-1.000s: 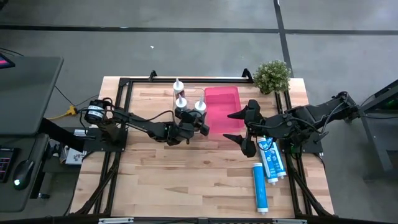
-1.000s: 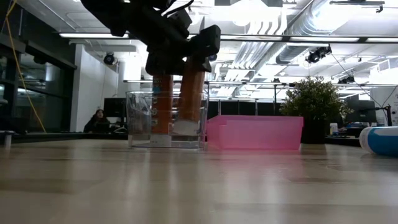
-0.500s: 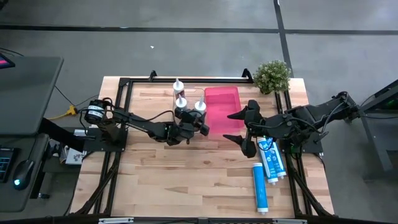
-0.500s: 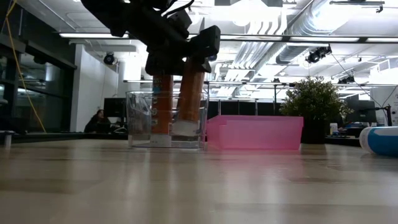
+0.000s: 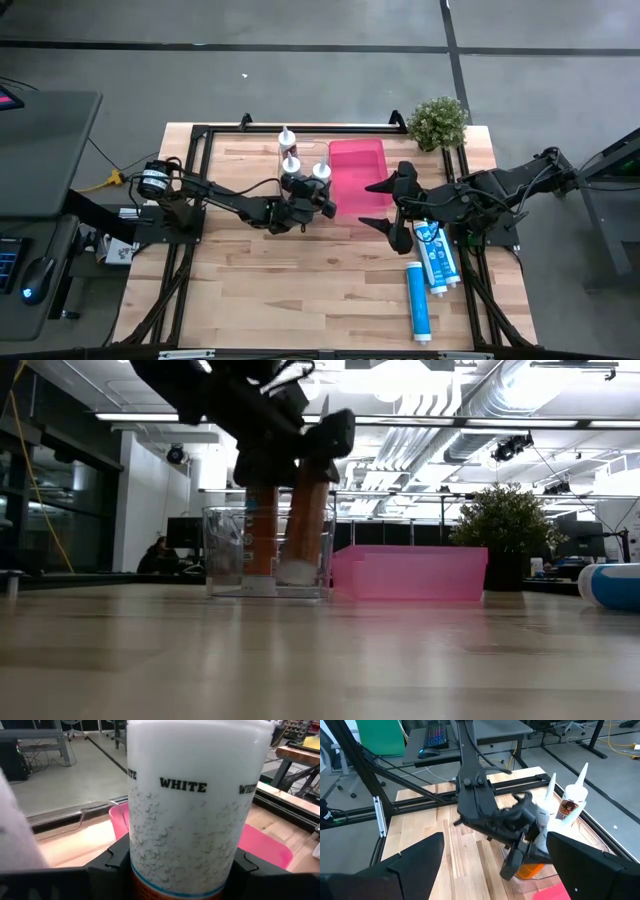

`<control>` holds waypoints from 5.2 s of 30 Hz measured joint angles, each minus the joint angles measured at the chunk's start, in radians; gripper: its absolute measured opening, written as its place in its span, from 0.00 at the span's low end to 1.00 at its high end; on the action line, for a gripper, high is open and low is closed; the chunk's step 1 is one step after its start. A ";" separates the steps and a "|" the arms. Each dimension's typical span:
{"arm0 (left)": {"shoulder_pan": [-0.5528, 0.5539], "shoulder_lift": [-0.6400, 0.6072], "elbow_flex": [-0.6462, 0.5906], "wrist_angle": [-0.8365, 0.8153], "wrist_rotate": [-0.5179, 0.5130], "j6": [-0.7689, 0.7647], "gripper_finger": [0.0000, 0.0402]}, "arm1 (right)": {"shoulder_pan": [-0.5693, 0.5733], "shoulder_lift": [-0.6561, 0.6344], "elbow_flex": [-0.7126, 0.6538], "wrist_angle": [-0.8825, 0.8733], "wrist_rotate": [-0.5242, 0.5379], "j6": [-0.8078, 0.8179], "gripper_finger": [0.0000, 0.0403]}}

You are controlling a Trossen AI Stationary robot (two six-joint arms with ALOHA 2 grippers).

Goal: Pick & place silicon tubes, Sealant and Lysol wipes
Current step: Put the orange sealant into the transparent bin, then put the bottom blue sealant into the red bin

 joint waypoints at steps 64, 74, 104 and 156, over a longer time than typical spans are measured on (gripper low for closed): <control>-0.081 -0.008 0.000 -0.057 -0.084 0.100 0.64 | 0.000 0.000 0.000 -0.001 -0.003 0.000 0.86; -0.134 -0.008 0.000 -0.061 -0.288 0.154 0.64 | 0.000 0.000 0.000 -0.001 0.016 0.001 0.86; -0.365 -0.345 -0.001 -0.131 -0.313 0.424 0.64 | 0.000 0.000 0.000 -0.005 0.032 0.043 0.86; -0.709 -1.059 0.000 -0.923 0.109 0.128 0.64 | 0.042 0.843 0.774 -0.980 -0.742 0.907 0.76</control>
